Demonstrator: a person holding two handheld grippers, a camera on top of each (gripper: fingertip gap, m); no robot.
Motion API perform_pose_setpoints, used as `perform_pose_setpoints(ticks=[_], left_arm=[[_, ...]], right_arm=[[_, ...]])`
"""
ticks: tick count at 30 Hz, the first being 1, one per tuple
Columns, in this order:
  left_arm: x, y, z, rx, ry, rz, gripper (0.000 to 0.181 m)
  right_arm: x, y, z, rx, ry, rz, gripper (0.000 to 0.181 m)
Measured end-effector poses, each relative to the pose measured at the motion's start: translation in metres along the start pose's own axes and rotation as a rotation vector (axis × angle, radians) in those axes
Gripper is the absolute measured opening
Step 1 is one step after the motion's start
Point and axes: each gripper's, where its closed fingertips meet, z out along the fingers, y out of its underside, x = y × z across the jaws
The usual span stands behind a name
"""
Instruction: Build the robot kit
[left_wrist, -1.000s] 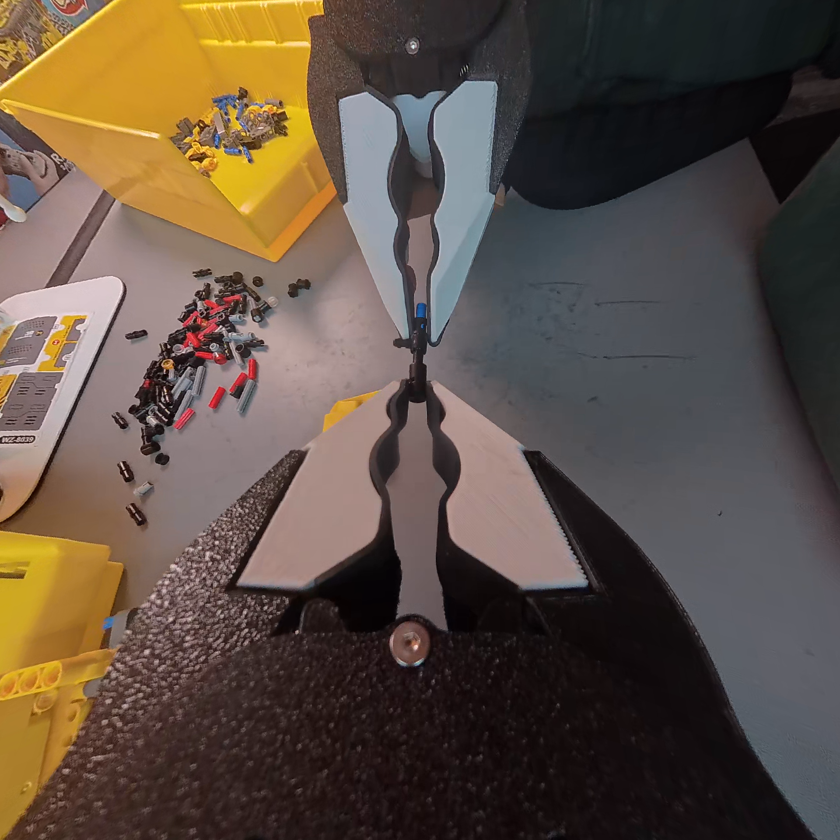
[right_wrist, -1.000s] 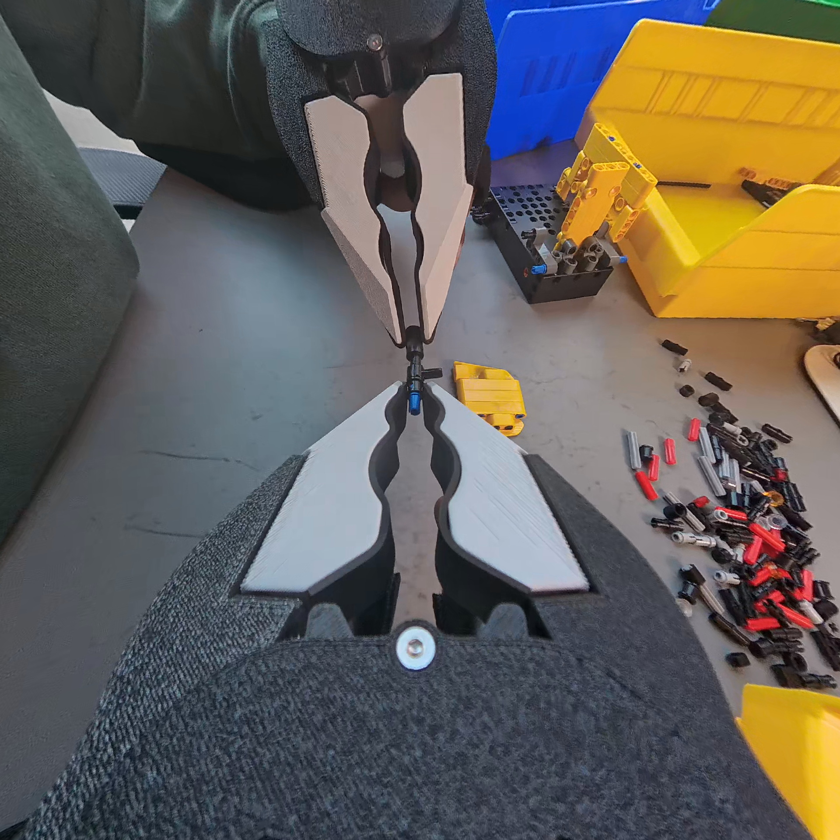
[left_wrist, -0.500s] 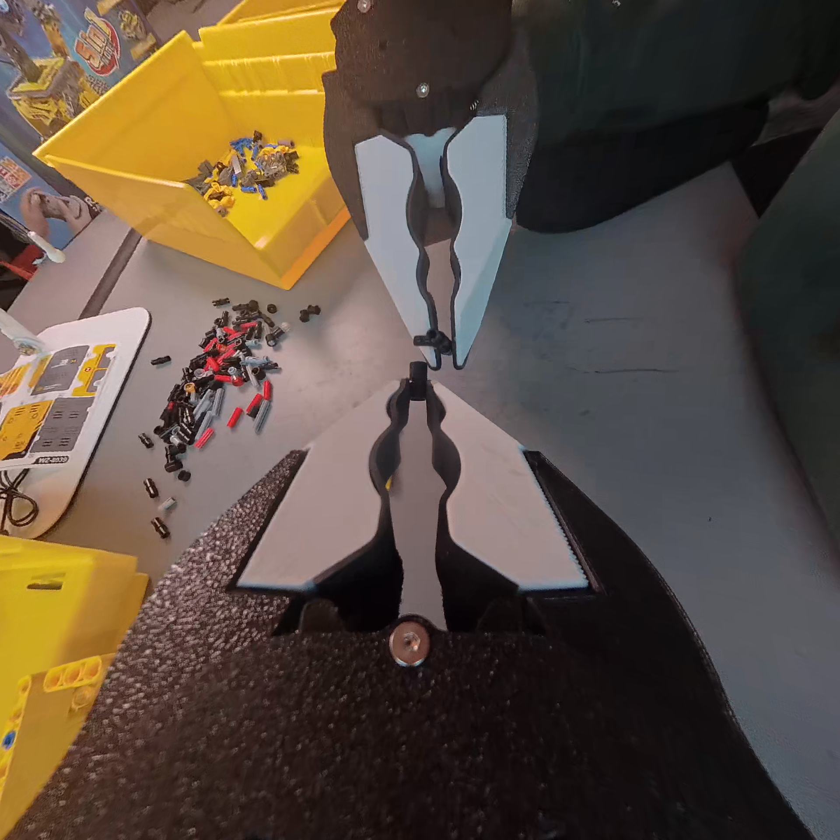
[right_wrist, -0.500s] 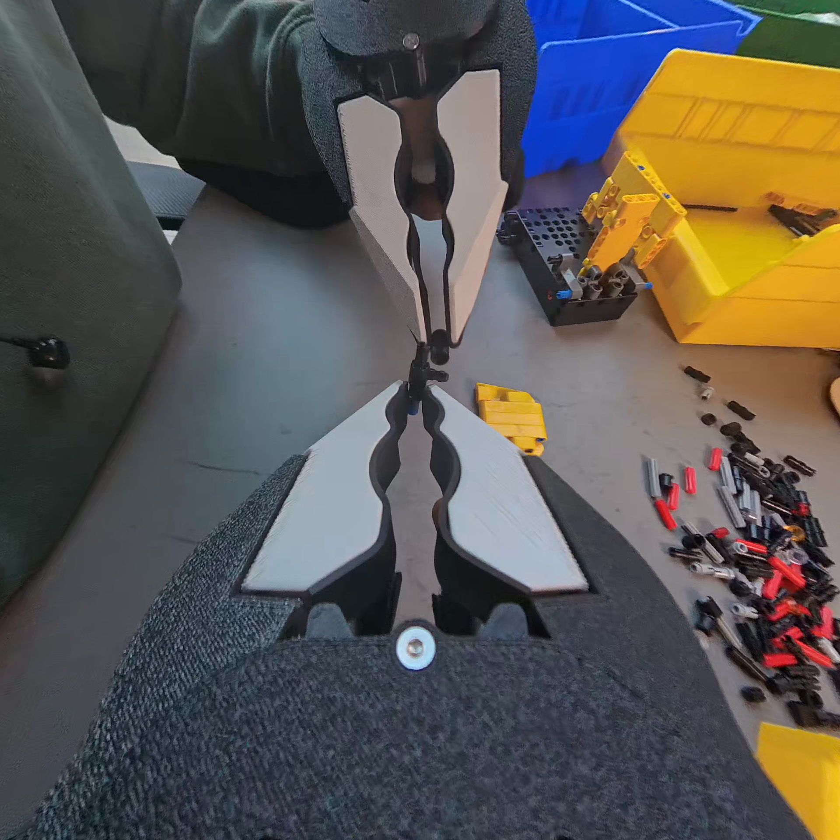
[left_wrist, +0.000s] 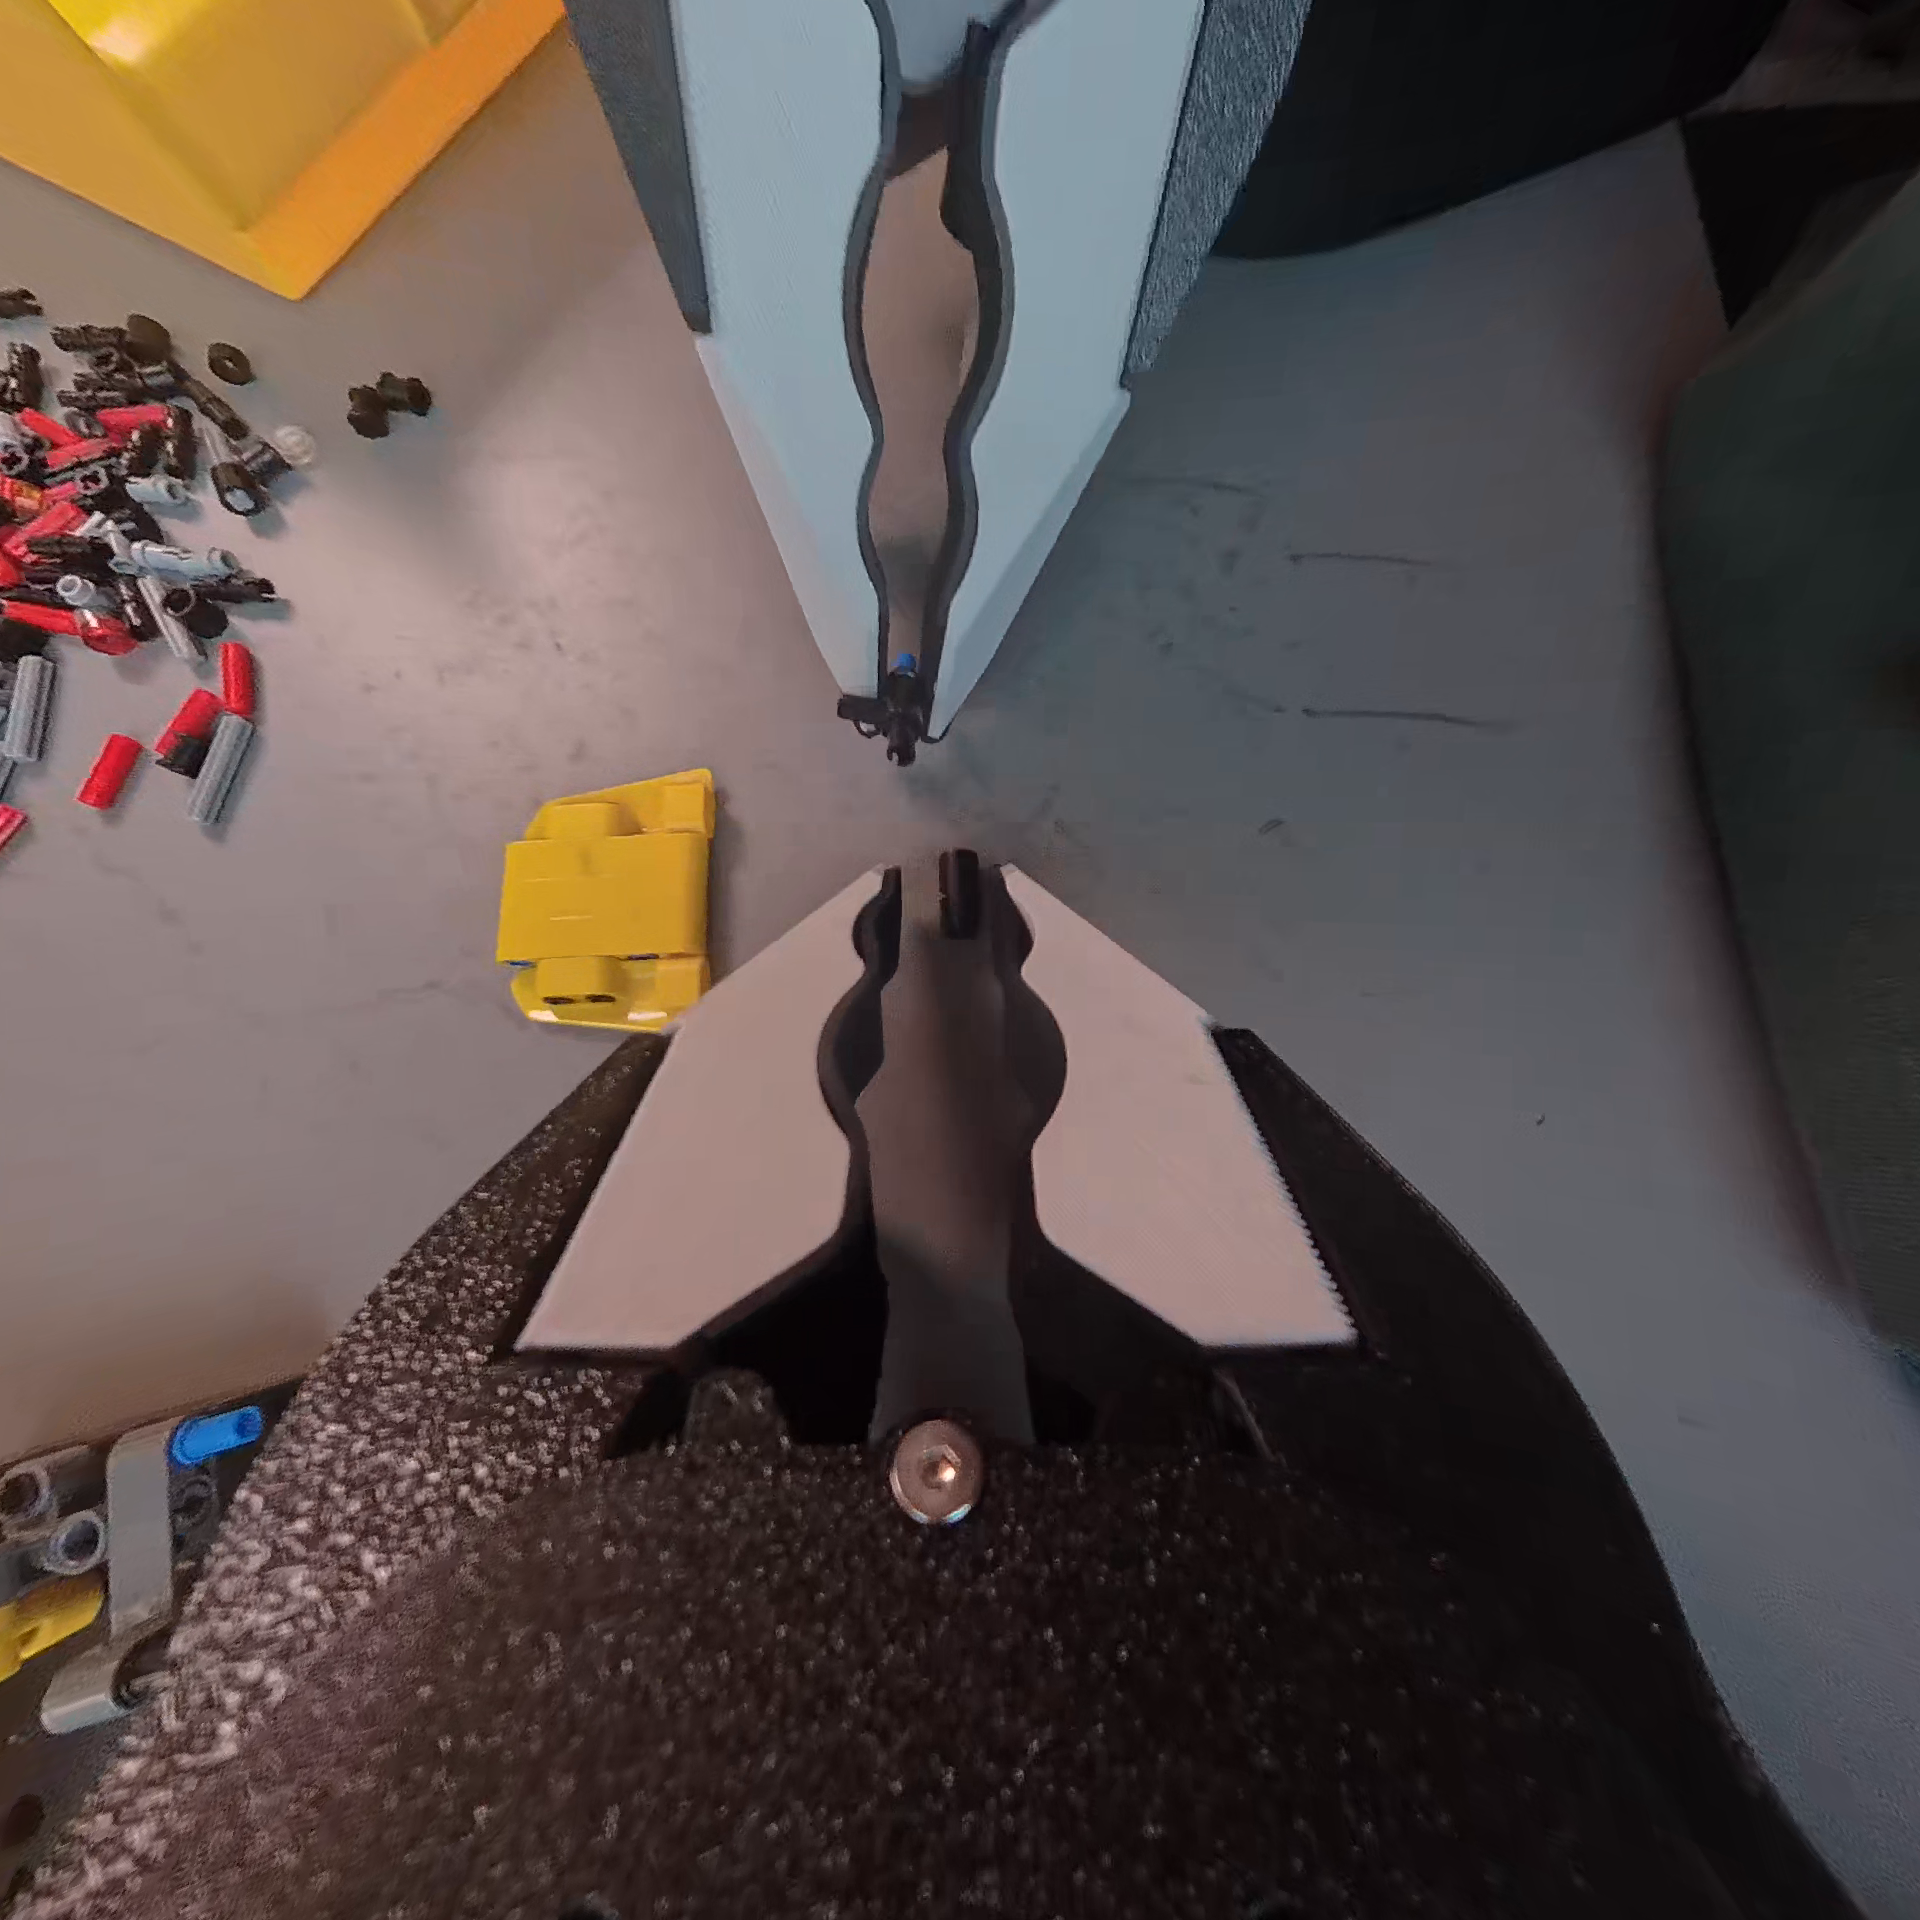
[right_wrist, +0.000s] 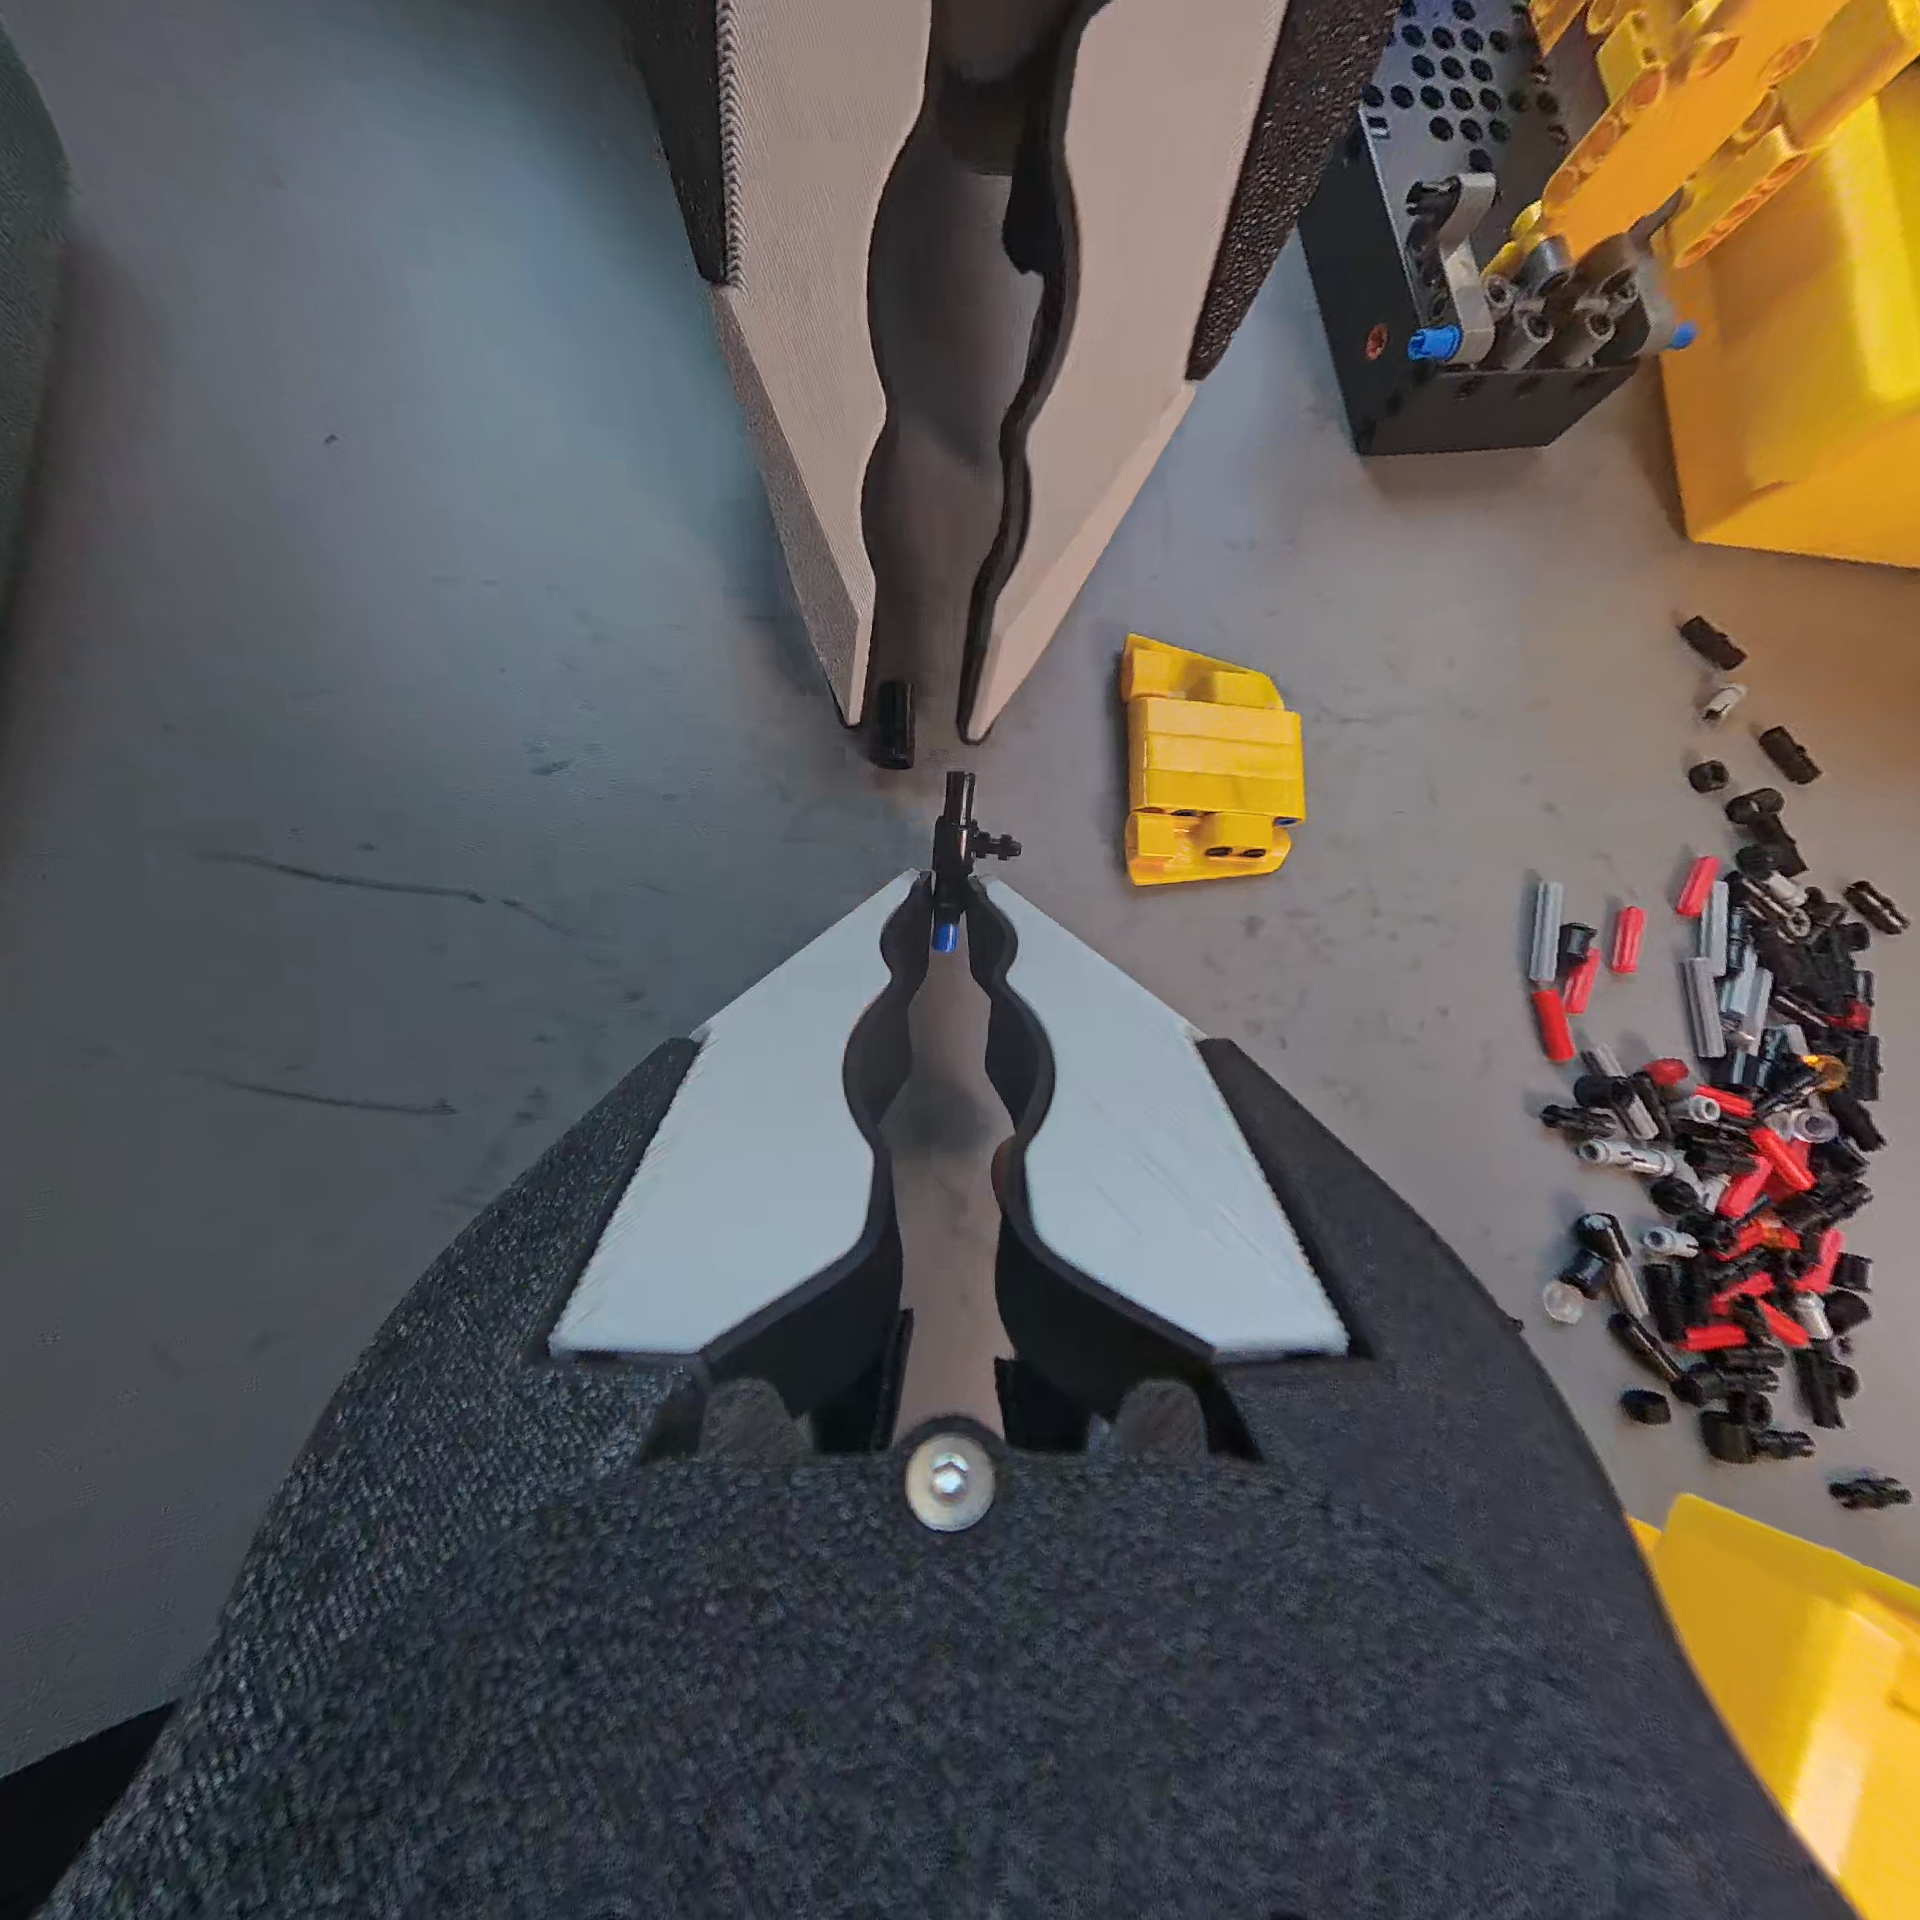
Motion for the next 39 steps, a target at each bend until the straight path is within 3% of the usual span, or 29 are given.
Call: perform_pose_setpoints(ticks=[3, 10, 13, 17, 22, 27, 39], left_arm=[[-0.001, -0.02, -0.006, 0.11, 0.019, -0.089, 0.016], [-0.005, -0.033, -0.013, 0.199, 0.024, -0.144, 0.006], [-0.012, -0.049, -0.031, 0.339, 0.021, -0.151, 0.005], [-0.015, -0.076, -0.06, 0.528, -0.083, -0.022, 0.005], [-0.019, -0.086, -0.076, 0.571, -0.272, 0.149, 0.005], [-0.023, -0.089, -0.08, 0.554, -0.397, 0.258, 0.005], [-0.025, -0.087, -0.076, 0.492, -0.513, 0.382, 0.004]], right_arm=[[0.0, -0.008, -0.001, 0.037, 0.003, 0.001, 0.006], [0.003, -0.027, -0.01, 0.149, 0.025, 0.021, 0.006], [0.015, -0.046, -0.029, 0.335, 0.029, 0.11, 0.006], [0.021, -0.081, -0.063, 0.657, -0.146, 0.36, 0.017], [0.03, -0.099, -0.077, 0.847, -0.275, 0.578, 0.016], [0.035, -0.104, -0.076, 0.874, -0.241, 0.622, 0.012], [0.036, -0.098, -0.072, 0.83, -0.214, 0.61, 0.009]])
